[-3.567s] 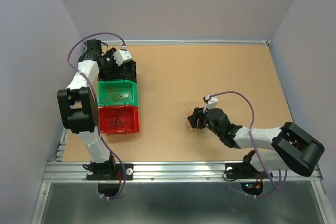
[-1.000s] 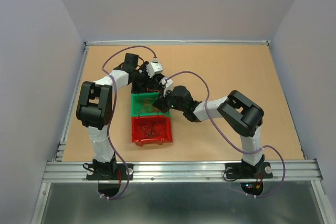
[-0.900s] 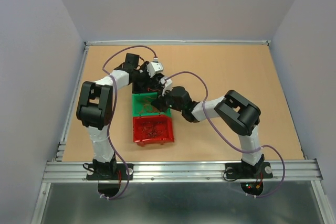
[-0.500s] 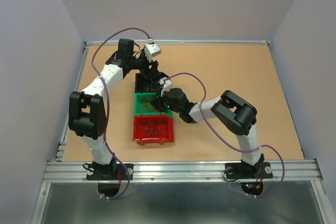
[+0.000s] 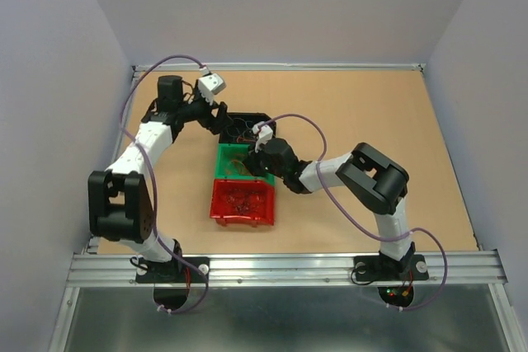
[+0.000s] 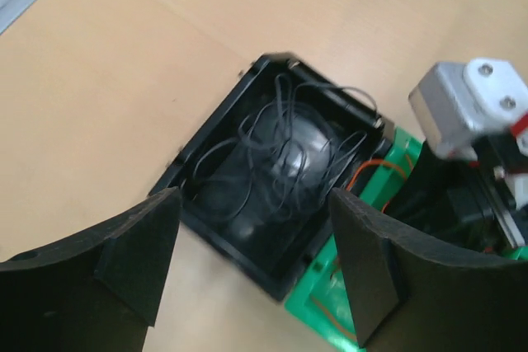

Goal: Untangle the cables

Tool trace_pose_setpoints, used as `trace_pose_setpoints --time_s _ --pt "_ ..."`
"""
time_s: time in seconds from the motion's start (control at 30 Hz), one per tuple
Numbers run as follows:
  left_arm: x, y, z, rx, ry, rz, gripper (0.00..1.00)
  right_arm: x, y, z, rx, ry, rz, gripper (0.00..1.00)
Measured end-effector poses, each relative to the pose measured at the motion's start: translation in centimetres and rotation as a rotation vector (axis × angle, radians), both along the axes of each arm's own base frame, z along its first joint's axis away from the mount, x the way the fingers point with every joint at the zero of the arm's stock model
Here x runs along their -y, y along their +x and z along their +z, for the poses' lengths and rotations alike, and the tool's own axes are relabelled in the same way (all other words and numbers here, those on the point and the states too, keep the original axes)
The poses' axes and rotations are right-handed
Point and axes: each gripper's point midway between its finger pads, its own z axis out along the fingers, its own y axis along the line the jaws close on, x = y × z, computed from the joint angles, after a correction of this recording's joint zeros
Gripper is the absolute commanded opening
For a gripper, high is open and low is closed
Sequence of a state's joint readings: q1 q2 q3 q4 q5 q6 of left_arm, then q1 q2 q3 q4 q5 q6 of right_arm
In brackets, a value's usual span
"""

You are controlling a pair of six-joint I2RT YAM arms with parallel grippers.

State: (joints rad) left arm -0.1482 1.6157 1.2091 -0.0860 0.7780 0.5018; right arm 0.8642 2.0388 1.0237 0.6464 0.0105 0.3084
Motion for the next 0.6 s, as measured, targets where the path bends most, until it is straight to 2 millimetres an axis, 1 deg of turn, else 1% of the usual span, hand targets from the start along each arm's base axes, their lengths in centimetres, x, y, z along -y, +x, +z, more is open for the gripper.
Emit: trace_pose_setpoints --time_s 0.03,0.1,0.17,0.23,0.3,0.33,0.37,0.4,0.43,0.5,0.53,0.57,0.6 --pt "-1.2 -0.5 0.5 0.010 -0.012 0.042 0.89 0.2 0.0 -0.1 -0.003 -0.008 -0.004 0.18" --pt "-3.2 -1.0 1.9 0.045 -0.030 0.117 0.89 0.5 -0.1 -0.1 -0.012 -0.024 -0.008 0.30" --pt "-4.7 -1.3 3.6 0.099 -0.049 0.172 0.89 0.7 -0.2 0.0 -0.018 -0.037 -0.009 0.35" --pt "-5.2 -1.9 4.8 0.153 -0.058 0.191 0.89 1.0 -0.5 0.2 -0.031 -0.054 -0.008 0.39" --pt "-5.3 -2.6 5.1 0.181 -0.059 0.194 0.89 1.3 -0.7 0.7 -0.034 -0.063 -0.006 0.44" --pt "-5.3 -3.0 5.1 0.192 -0.059 0.197 0.89 1.3 -0.8 1.1 -0.031 -0.062 -0.005 0.45" --pt "-5.5 -3.3 4.7 0.202 -0.055 0.207 0.89 1.4 -0.8 1.4 -0.028 -0.063 -0.004 0.50" --pt "-5.7 -3.7 4.2 0.203 -0.052 0.214 0.89 1.5 -0.9 2.0 -0.025 -0.060 -0.004 0.53" --pt "-5.9 -4.1 3.2 0.192 -0.045 0.227 0.89 1.5 -0.9 2.5 -0.020 -0.057 -0.004 0.57" --pt "-6.2 -4.7 2.6 0.196 -0.040 0.244 0.89 1.6 -0.9 3.5 -0.010 -0.049 -0.003 0.62" --pt "-6.5 -4.8 2.3 0.200 -0.039 0.255 0.89 1.6 -0.9 4.1 -0.002 -0.044 -0.002 0.67" --pt "-6.9 -5.0 2.0 0.204 -0.036 0.272 0.89 1.6 -0.9 4.7 0.004 -0.036 -0.003 0.76" --pt "-7.1 -5.1 1.9 0.209 -0.035 0.283 0.89 1.6 -0.9 5.3 0.012 -0.028 -0.003 0.80"
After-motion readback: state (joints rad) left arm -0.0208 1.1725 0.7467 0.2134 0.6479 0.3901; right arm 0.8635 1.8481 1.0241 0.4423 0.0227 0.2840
